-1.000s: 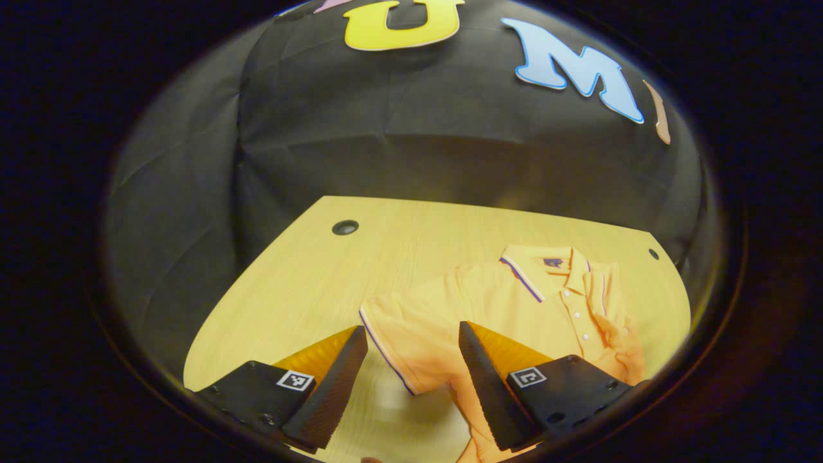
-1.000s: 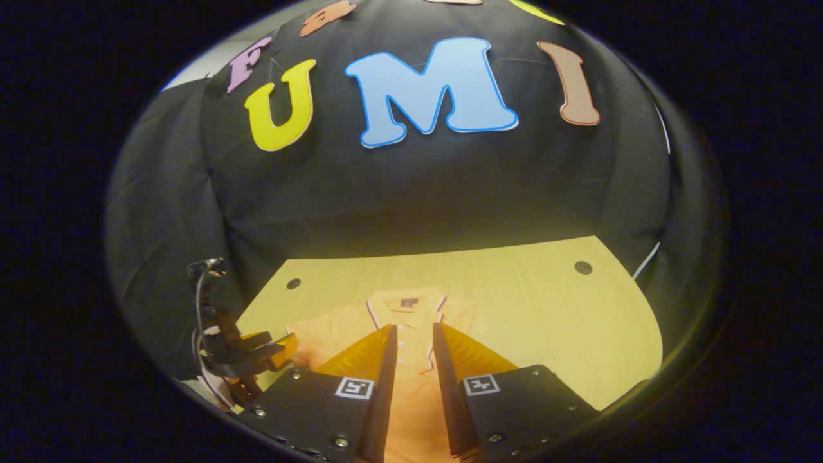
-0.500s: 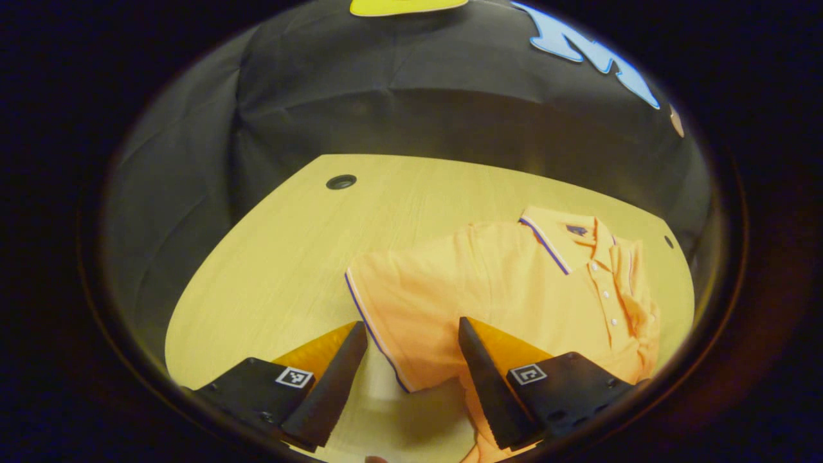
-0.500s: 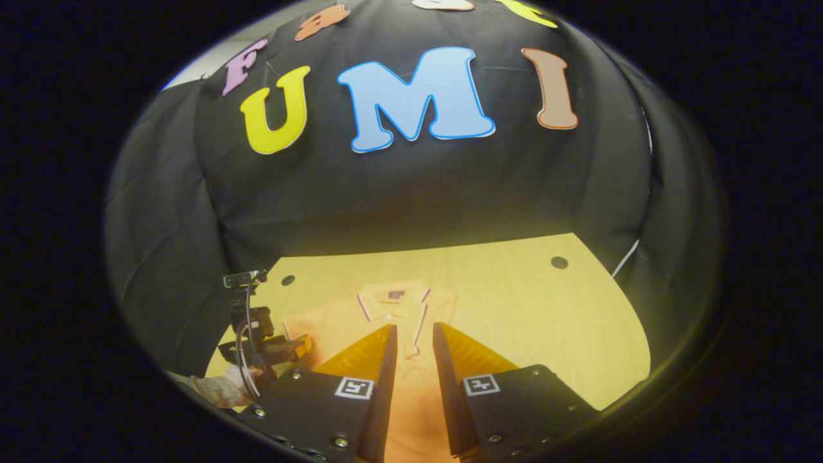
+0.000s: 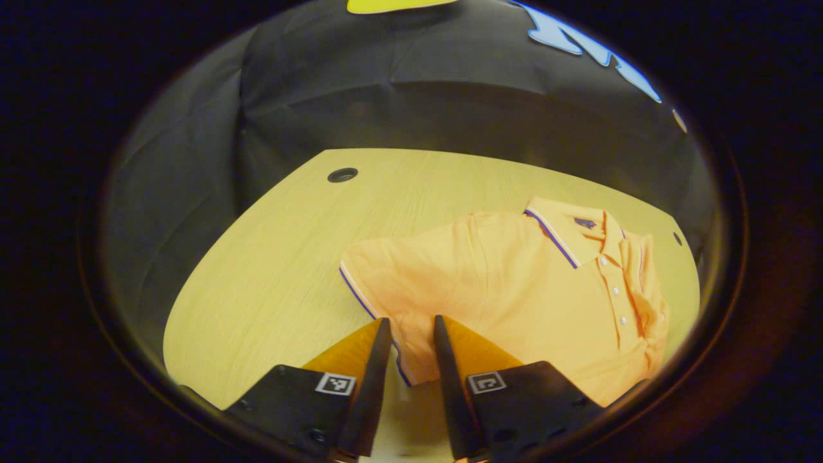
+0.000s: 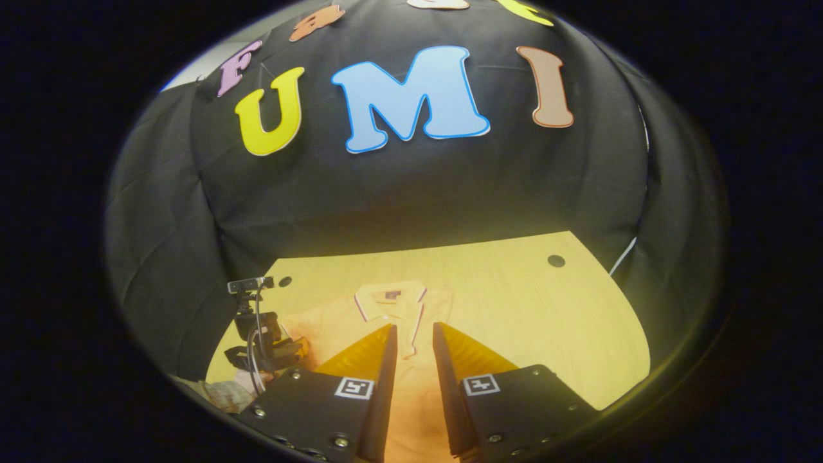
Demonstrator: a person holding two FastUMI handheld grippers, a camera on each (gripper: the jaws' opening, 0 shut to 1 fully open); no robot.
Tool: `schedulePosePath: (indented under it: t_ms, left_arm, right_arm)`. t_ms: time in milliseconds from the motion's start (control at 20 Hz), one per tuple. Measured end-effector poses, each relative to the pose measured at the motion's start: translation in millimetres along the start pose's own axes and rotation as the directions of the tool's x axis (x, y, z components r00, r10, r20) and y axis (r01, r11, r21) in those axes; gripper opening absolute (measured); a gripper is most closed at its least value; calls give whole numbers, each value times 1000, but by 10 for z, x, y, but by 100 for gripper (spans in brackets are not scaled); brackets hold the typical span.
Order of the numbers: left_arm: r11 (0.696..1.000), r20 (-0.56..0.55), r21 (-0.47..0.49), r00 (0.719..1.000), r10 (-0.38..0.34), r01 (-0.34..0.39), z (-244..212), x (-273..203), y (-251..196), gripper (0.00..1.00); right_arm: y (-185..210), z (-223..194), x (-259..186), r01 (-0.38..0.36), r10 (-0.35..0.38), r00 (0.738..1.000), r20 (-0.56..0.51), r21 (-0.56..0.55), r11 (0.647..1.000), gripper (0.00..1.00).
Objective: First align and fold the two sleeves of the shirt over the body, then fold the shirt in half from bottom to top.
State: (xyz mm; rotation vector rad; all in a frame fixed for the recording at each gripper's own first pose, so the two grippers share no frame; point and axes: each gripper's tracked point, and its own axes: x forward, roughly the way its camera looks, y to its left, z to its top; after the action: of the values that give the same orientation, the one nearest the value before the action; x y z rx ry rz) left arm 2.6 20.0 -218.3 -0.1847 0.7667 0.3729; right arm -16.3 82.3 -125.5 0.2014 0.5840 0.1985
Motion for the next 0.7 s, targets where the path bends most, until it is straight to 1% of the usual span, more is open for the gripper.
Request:
schedulePosePath:
  t_ms: [50, 100, 150, 200, 250, 450, 650, 700]
  left_arm:
    - [1000, 2, -1, 1000, 6, -6, 12, 2, 2, 27]
    - [1000, 3, -7, 1000, 9, -9, 11, -4, 3, 27]
    - [1000, 7, -4, 1000, 17, -17, 31, -7, 5, 14]
    - [1000, 0, -1, 1000, 17, -17, 9, -7, 1, 14]
    - [1000, -4, 11, 1000, 19, -19, 17, -10, 9, 8]
    - [999, -12, 34, 1000, 15, -14, 30, -25, 1, 8]
    - [997, 31, 78, 1000, 5, -8, 164, -60, -35, 8]
    - [995, 48, 98, 999, -3, -2, 209, -67, -58, 8]
  right_arm:
    - [-6, -4, -4, 2, -2, 1000, -1, -2, 1000, 36]
    - [-14, -19, -1, 4, -4, 1000, -2, -3, 1000, 36]
    - [-22, -34, -2, 6, -6, 1000, -4, -4, 1000, 36]
    - [-40, -43, -12, 8, -8, 1000, -6, -6, 1000, 36]
    - [-61, -54, -15, 11, -11, 1000, -8, -6, 1000, 36]
    - [-113, -71, -30, 20, -20, 1000, -10, 6, 1000, 36]
    - [-179, -73, -47, 30, -30, 1000, -5, 9, 1000, 36]
    - [-188, -86, -53, 31, -31, 999, -5, 13, 999, 29]
